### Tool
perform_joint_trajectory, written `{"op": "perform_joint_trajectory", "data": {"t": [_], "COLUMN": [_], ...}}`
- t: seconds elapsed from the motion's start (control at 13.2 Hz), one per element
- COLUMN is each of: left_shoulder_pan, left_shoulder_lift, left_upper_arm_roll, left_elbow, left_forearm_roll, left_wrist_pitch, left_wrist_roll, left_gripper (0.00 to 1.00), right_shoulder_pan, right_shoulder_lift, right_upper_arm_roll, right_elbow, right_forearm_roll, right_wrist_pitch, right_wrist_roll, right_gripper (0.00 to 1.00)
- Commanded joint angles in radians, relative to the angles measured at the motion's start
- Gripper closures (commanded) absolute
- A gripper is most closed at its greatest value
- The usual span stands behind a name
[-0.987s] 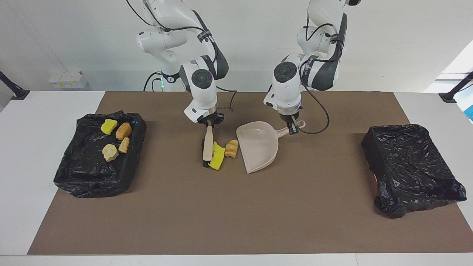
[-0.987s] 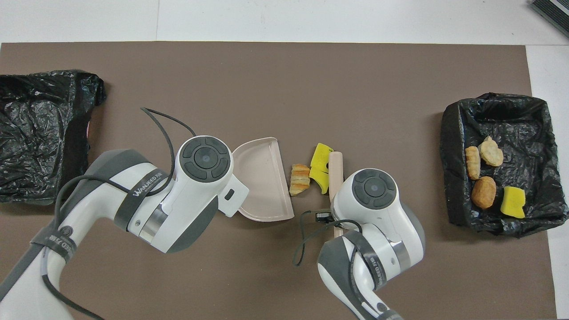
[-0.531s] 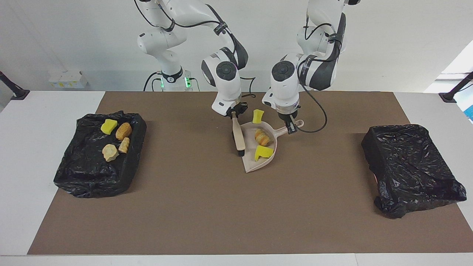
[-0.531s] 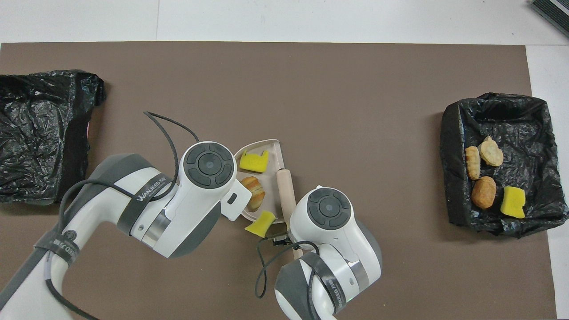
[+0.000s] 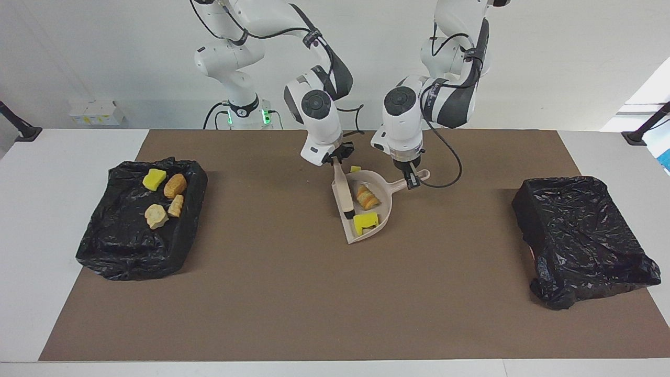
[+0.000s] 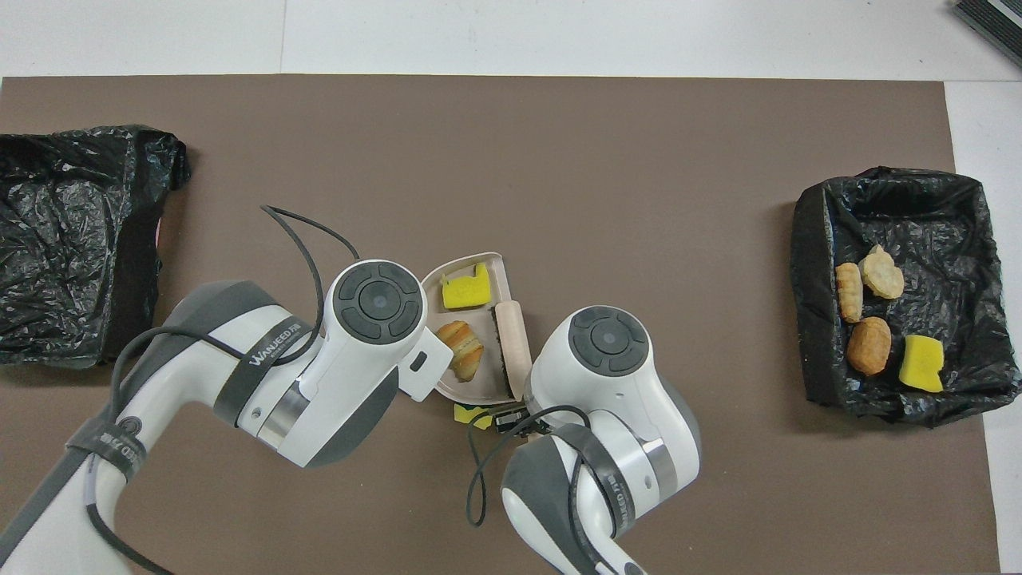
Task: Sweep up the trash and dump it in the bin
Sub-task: 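Brush the sponge pieces and crumbs into the dustpan with the right gripper, then lift the loaded dustpan with the left gripper while the right gripper withdraws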
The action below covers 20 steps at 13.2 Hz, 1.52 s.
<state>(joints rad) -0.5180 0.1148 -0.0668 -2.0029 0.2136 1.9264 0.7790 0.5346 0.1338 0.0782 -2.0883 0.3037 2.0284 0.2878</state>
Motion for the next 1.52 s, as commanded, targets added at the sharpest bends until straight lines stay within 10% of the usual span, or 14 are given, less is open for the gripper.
{"op": "perform_joint_trajectory", "data": {"t": [0.0, 0.46, 0.91, 1.44], "left_shoulder_pan": [-0.014, 0.036, 0.091, 0.147], "left_shoulder_lift": [-0.035, -0.259, -0.417, -0.391], "left_upper_arm_roll": [-0.001, 0.005, 0.005, 0.005], "left_elbow": [-0.013, -0.074, -0.337, -0.471], "left_forearm_roll": [0.006, 0.003, 0.004, 0.004], "left_wrist_pitch": [-0.046, -0.228, -0.063, 0.126], "left_wrist_roll": [0.0, -0.001, 0.003, 0.002], "left_gripper": [1.0, 1.0, 1.0, 1.0], "right_shoulder_pan": [-0.062, -0.022, 0.172, 0.156], "right_shoulder_lift": [-0.071, -0.151, -0.162, -0.056], "right_upper_arm_roll": [0.002, 0.015, 0.017, 0.014], "right_elbow": [0.004, -0.002, -0.157, -0.154], "right_forearm_roll": [-0.049, -0.077, -0.058, -0.178], "right_wrist_pitch": [-0.089, -0.12, 0.093, 0.155], "right_wrist_roll": [-0.016, 0.157, 0.335, 0.309], "right_gripper": [1.0, 1.0, 1.0, 1.0]}}
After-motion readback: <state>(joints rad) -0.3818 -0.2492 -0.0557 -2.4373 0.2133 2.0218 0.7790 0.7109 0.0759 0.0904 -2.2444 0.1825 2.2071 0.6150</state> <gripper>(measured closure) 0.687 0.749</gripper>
